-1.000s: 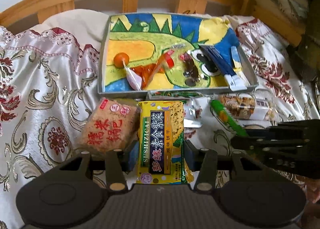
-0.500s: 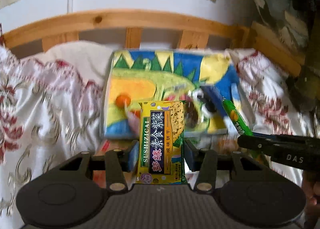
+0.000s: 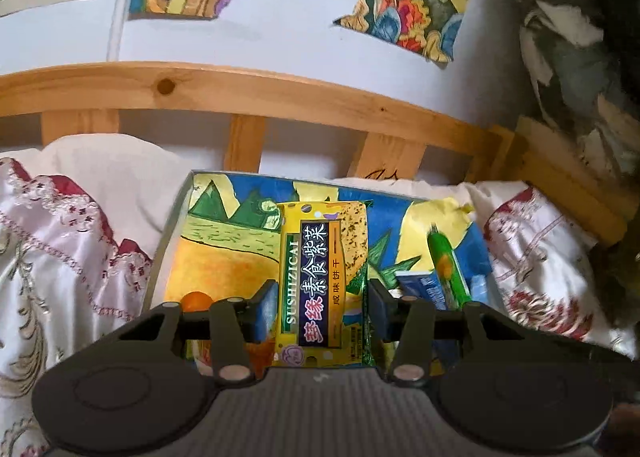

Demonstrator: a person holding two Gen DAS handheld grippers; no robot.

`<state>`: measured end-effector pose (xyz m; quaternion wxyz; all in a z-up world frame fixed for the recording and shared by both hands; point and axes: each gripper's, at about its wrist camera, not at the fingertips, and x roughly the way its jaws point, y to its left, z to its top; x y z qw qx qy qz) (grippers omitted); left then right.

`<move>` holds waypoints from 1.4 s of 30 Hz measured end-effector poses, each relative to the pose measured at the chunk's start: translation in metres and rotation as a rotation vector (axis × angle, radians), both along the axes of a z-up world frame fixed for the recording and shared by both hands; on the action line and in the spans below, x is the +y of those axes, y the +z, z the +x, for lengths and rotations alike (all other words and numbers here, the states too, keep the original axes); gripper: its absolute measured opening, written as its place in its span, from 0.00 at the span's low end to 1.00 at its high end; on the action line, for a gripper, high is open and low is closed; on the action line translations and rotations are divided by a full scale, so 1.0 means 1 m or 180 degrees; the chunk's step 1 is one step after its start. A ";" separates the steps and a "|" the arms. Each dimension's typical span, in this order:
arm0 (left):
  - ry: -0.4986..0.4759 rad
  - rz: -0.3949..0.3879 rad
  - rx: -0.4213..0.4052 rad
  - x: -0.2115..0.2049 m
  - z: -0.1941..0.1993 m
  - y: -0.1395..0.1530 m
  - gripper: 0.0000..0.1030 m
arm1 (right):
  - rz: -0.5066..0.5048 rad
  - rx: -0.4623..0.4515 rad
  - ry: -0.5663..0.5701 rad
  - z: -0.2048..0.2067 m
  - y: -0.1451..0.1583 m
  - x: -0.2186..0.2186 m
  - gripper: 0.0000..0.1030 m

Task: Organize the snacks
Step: 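Carry the green tube and yellow biscuit packet into the tray with both grippers, then open both grippers to release the tube and biscuit packet in the tray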

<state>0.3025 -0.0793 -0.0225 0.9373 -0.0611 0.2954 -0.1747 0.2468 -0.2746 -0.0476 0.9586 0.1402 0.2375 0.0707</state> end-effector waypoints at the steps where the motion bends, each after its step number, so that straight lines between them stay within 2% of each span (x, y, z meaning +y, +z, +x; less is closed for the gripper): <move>1: -0.0012 0.0019 0.0004 -0.002 0.003 -0.006 0.50 | 0.0003 -0.0001 -0.0006 0.005 -0.002 0.001 0.19; 6: -0.0056 0.0090 -0.0002 -0.005 0.011 -0.032 0.50 | -0.0051 0.0075 -0.0013 0.023 -0.015 0.008 0.19; 11: -0.0094 0.0002 0.0110 -0.001 0.020 -0.044 0.49 | -0.0144 0.0174 -0.0007 0.035 -0.026 0.012 0.19; 16: -0.0117 0.0103 0.0153 -0.002 0.022 -0.056 0.49 | -0.0234 0.0263 0.0002 0.038 -0.036 0.017 0.19; 20: -0.0138 0.0156 0.0124 -0.004 0.021 -0.057 0.49 | -0.0311 0.0312 0.0030 0.039 -0.041 0.020 0.20; 29: -0.0129 0.0111 0.0166 -0.003 0.023 -0.059 0.51 | -0.0376 0.0382 0.0035 0.041 -0.046 0.022 0.19; 37: -0.0048 -0.0020 0.0208 0.003 0.023 -0.057 0.56 | -0.0469 0.0359 0.0020 0.040 -0.045 0.024 0.25; 42: 0.0046 -0.0074 0.0155 0.008 0.019 -0.047 0.64 | -0.0497 0.0295 -0.0001 0.036 -0.039 0.024 0.35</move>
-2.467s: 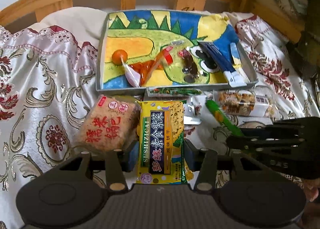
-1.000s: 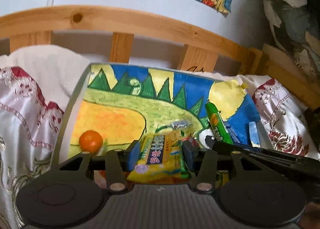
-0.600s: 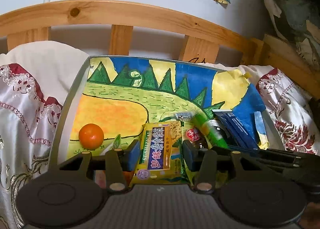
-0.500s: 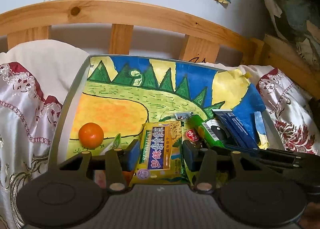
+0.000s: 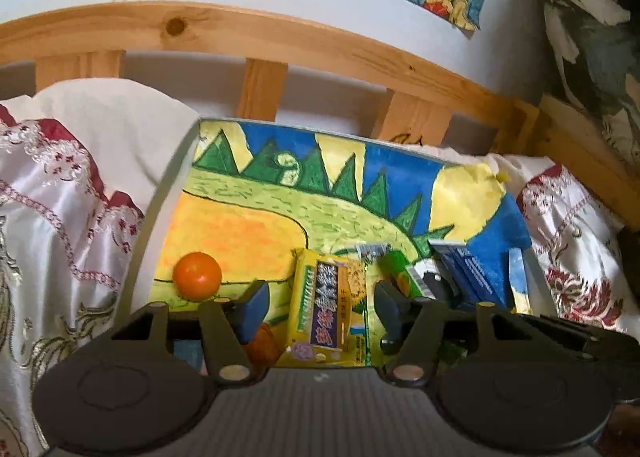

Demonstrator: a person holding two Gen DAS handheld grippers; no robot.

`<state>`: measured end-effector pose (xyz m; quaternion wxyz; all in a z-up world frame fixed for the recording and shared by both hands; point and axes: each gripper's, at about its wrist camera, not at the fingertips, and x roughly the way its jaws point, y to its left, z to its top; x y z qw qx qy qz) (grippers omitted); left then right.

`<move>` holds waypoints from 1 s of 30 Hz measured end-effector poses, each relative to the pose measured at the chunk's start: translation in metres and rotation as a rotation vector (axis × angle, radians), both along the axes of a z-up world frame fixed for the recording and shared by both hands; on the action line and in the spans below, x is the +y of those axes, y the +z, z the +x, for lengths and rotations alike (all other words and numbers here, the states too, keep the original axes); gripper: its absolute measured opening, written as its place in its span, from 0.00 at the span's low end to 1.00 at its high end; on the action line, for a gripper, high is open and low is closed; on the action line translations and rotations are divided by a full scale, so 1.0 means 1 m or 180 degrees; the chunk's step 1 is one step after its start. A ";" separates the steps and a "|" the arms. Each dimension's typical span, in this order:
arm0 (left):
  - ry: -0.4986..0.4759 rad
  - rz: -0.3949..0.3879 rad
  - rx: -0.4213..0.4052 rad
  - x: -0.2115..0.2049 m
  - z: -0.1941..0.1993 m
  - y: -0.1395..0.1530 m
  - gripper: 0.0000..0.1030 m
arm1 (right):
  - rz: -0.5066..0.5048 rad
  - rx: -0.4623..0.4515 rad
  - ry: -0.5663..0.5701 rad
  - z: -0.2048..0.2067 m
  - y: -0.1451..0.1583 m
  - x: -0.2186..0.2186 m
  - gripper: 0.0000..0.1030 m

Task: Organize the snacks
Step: 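Open both grippers to release the tube and biscuit packet in the tray, then withdraw both open grippers from the tray back toward the snacks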

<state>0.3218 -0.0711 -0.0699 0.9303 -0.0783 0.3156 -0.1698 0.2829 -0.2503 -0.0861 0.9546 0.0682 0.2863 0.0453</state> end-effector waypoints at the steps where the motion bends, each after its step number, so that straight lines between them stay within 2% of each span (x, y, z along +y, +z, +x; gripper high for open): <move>1: 0.0024 -0.0011 -0.0013 0.001 -0.001 0.003 0.65 | 0.0001 -0.0014 -0.0011 -0.001 0.002 -0.001 0.37; 6: 0.0130 -0.0013 -0.0127 0.007 -0.008 0.018 0.78 | 0.0056 -0.0099 -0.0090 -0.007 0.014 -0.006 0.52; 12: 0.0238 0.0032 -0.0292 0.013 -0.027 0.039 0.84 | 0.0127 -0.0263 -0.0174 -0.022 0.035 -0.013 0.66; 21: 0.0395 0.0156 -0.0509 0.029 -0.066 0.067 0.96 | 0.0167 -0.0554 -0.0199 -0.063 0.069 -0.020 0.81; 30: 0.0524 0.0213 -0.0582 0.043 -0.112 0.085 0.99 | 0.0203 -0.0782 -0.0054 -0.112 0.098 -0.012 0.92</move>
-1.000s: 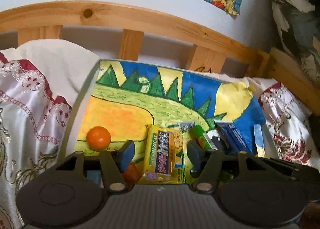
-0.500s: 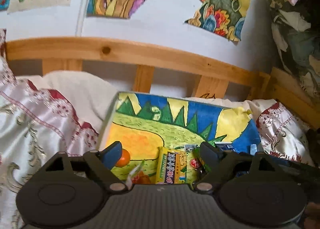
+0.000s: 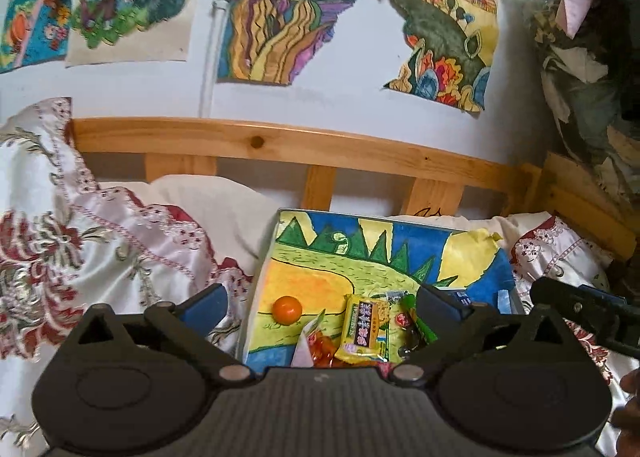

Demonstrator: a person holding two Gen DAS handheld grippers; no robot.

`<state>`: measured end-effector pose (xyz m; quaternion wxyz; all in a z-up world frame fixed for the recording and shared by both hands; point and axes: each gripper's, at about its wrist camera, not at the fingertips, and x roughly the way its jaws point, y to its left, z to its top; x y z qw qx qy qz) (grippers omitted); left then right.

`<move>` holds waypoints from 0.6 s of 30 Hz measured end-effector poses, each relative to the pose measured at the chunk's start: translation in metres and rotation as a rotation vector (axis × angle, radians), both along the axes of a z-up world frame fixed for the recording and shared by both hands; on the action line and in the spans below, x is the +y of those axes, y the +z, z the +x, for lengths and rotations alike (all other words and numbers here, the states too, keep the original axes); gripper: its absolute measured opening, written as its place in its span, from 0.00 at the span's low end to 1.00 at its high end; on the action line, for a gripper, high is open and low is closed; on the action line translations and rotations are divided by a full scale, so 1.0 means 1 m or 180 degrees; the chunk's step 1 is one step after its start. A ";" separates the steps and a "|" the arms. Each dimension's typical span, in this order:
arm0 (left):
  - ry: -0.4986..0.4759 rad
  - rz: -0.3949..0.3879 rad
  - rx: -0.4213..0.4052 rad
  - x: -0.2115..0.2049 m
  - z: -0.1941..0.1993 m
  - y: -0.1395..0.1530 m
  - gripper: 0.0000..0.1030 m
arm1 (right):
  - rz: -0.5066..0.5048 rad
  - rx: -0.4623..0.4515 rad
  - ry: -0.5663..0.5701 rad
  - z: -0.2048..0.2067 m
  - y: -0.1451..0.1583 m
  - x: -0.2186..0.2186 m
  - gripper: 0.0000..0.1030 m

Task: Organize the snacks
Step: 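Withdraw both open grippers from the tray back toward the snacks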

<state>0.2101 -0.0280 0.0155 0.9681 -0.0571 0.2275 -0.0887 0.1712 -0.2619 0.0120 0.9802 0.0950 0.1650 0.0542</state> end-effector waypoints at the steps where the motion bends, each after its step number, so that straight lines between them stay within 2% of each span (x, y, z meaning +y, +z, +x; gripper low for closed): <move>1: 0.0016 0.0000 -0.0010 0.002 -0.007 0.002 0.99 | -0.0010 -0.0011 0.0012 -0.005 0.001 0.002 0.93; 9: 0.0087 0.0051 0.0001 0.010 -0.050 0.008 0.99 | -0.0073 -0.0024 0.0086 -0.050 0.006 0.010 0.99; 18: 0.0194 0.0163 -0.0003 0.017 -0.095 0.010 0.99 | -0.0091 0.0002 0.0029 -0.092 0.008 0.011 0.99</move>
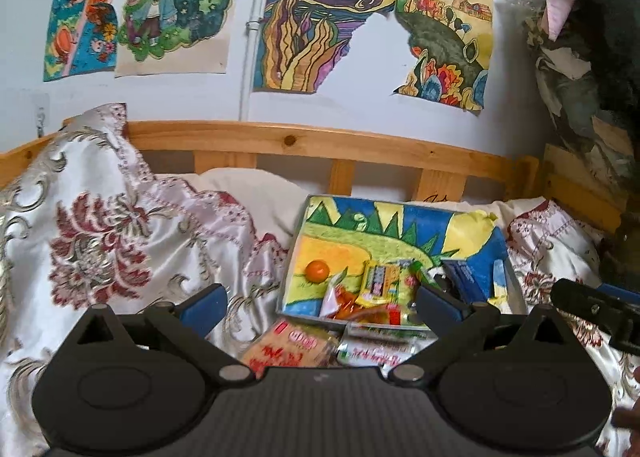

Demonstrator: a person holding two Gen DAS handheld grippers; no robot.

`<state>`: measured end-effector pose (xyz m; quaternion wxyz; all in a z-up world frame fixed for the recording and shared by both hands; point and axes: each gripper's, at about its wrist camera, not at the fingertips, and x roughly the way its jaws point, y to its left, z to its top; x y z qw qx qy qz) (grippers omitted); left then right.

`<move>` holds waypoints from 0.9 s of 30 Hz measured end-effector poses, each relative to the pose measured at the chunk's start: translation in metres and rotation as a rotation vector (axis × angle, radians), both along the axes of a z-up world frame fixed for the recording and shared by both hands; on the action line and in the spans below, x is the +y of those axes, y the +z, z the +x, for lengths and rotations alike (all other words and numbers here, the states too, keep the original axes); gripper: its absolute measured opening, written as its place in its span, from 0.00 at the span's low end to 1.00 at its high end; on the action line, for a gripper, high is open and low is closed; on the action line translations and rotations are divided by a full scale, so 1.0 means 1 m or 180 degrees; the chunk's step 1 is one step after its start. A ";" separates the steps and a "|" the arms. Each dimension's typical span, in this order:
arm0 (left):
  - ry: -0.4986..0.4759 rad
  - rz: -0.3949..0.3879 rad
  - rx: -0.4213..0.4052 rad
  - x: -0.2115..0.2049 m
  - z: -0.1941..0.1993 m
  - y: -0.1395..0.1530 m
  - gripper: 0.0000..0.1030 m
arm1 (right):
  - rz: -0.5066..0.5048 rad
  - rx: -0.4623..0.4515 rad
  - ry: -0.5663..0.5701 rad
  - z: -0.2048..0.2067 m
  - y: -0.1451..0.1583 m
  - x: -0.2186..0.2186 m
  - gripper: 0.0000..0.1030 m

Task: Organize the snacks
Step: 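Withdraw both open grippers from the tray back toward the snacks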

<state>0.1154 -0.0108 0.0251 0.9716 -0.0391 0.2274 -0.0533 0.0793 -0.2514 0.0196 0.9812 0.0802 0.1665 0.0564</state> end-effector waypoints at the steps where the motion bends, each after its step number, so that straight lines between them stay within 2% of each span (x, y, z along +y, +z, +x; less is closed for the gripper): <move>1: 0.0016 0.0008 0.0015 0.001 -0.005 -0.001 0.99 | 0.0003 0.0008 -0.0015 -0.005 -0.001 0.000 0.99; 12: 0.0164 0.0111 0.0211 0.010 -0.046 -0.005 0.99 | -0.0114 0.0070 -0.0021 -0.050 -0.004 0.012 0.99; 22: 0.0344 0.0198 0.0348 0.017 -0.068 -0.005 0.99 | -0.0139 0.0218 -0.0056 -0.071 -0.008 0.025 0.99; 27: 0.0420 0.0201 0.0529 0.022 -0.078 -0.003 0.99 | -0.0083 0.0302 -0.0090 -0.080 -0.008 0.031 0.99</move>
